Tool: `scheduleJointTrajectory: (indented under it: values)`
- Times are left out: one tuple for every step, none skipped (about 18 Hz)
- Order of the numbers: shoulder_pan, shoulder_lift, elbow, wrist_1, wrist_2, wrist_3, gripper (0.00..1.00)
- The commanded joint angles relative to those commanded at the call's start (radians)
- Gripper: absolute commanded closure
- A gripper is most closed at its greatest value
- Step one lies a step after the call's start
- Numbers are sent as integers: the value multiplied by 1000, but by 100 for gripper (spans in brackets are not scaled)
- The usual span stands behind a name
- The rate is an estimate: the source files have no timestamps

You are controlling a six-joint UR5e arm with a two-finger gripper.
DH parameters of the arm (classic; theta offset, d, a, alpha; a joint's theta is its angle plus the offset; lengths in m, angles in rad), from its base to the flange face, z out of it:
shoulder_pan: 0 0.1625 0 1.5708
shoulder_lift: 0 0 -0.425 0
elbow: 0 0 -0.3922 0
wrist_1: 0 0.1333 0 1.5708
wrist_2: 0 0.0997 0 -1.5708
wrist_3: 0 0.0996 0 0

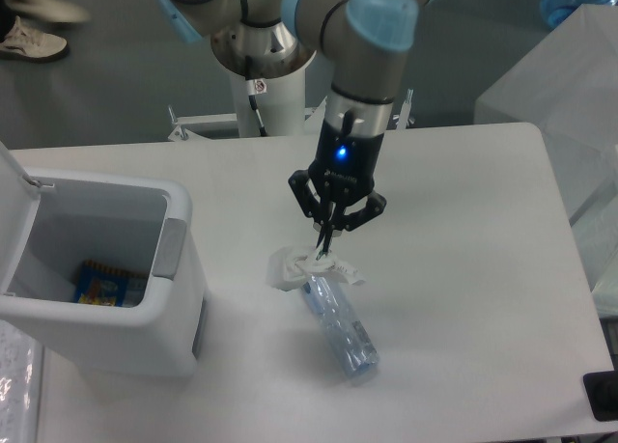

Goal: Place the trash in the trash can
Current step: 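Lift the paper wad and carry it over the white trash bin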

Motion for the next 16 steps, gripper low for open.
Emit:
scheduleJointTrajectory:
  values:
    - [-5,2,26,0,-2,-60,96]
    - [-8,6,52,0,-3,-109,96]
    - [-11,8,74,0,-5,-152,96]
    - [-14,14,86,0,-15,-195,96]
    - [-18,27,95,0,-29,-227,96]
    - [-21,43,98,0,-40,-244,96]
    - [-25,55,97,0,-55,-244,96]
    - [-37,67,94,0,-74,-244,96]
    - [-58,77,89,0,-90,-243,96]
    - [-83,80,86,2,-97,-237,96]
    - [-109,83,86,2,-97,-231,96]
    - [-129,83,85,3,-97,-222,96]
    - [-147,84,80,3,-95,-202,96]
    - [-166,87,77,3,-95,-182,96]
    - [-188,89,71,5,-95,-166,96]
    - [-216,87,69,3,-95,-157,96]
